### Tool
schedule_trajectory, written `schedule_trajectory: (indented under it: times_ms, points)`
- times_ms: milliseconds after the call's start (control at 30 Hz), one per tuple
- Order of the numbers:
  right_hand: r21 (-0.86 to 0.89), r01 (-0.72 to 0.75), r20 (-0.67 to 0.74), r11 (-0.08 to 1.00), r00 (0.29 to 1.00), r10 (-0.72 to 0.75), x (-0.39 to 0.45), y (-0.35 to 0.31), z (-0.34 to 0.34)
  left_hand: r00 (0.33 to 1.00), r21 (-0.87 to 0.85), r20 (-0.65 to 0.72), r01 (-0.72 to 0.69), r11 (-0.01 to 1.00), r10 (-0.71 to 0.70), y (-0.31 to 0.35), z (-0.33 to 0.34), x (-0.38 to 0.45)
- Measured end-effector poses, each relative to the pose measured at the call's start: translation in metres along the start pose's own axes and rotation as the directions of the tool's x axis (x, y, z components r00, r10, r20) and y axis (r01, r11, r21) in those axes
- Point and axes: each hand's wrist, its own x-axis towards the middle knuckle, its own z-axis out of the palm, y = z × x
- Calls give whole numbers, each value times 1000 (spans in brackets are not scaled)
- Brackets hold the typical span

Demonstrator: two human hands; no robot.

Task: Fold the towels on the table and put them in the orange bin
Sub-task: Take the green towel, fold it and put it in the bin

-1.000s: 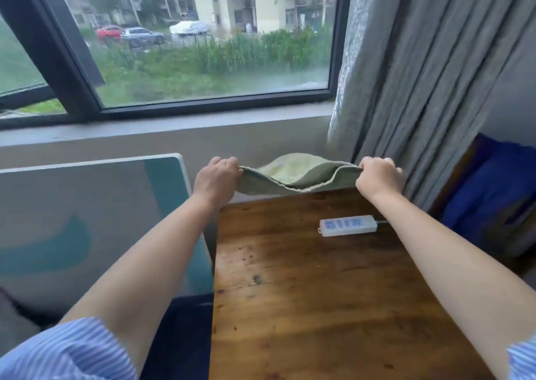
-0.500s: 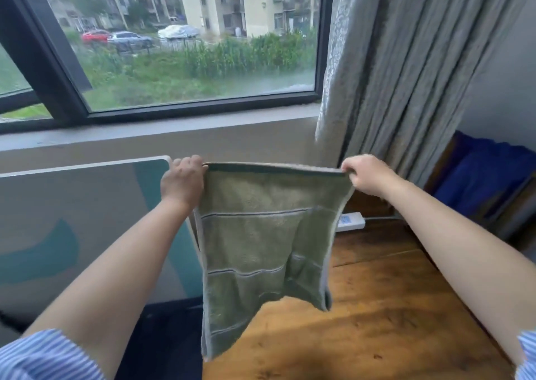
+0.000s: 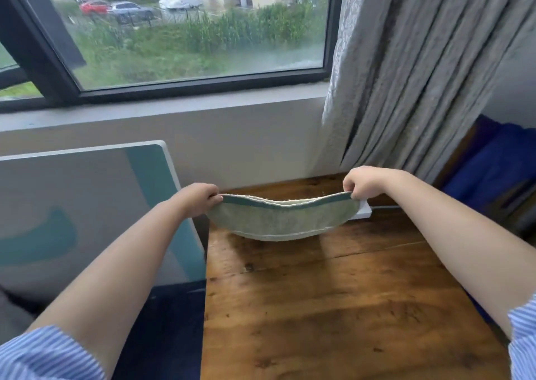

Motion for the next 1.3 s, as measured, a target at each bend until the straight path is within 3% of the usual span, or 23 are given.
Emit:
schedule_trajectory:
  times_ms: [67,133,233,333,400,467,567,700,833,967,1067,1200,1300]
  points:
    - [88,-51,238,995,971,29,10,-5,0,964,-59,260,68,996,-50,-1,0,6]
    - [139,-112,403,984,914,47,21,-8,-3,884,-53,454,154,987,-114,-4,-3,10]
    - [86,-99,340,991,938,64,41,-14,-12,869,-91,477,197,976,-131,-7,-7,23]
    - [5,-52,24,999,998,52,66,-16,-19,946,-63,270,204,977,-180,-6,-16,40]
    - [64,-92,-199,994,975,103,82,-16,-24,968,-34,58,248,968,-246,-7,-22,53]
    - [94,-79,-369,992,923,108,95,-20,-31,924,-123,-139,341,932,-356,-8,-27,63]
    - [123,-12,-583,992,808,82,112,-25,-44,801,-255,-390,379,889,-454,-8,-37,73]
    - [157,93,-725,983,687,51,122,-25,-59,698,-317,-583,277,907,-417,-22,-47,81]
    - [127,208,-691,970,720,-64,116,-14,-43,757,-209,-615,113,971,-220,-43,-30,68]
    - [16,241,-590,970,786,-185,98,-6,2,917,114,-397,6,993,40,-64,12,39]
    - [-96,237,-460,967,851,-254,84,-11,51,988,281,-123,-59,958,97,-61,49,15]
    - [-269,272,-182,924,927,-327,55,-20,132,973,339,220,-149,929,76,-43,110,-16]
    - [-316,342,-99,885,916,-390,30,-27,180,910,298,410,-191,935,55,-27,154,-37]
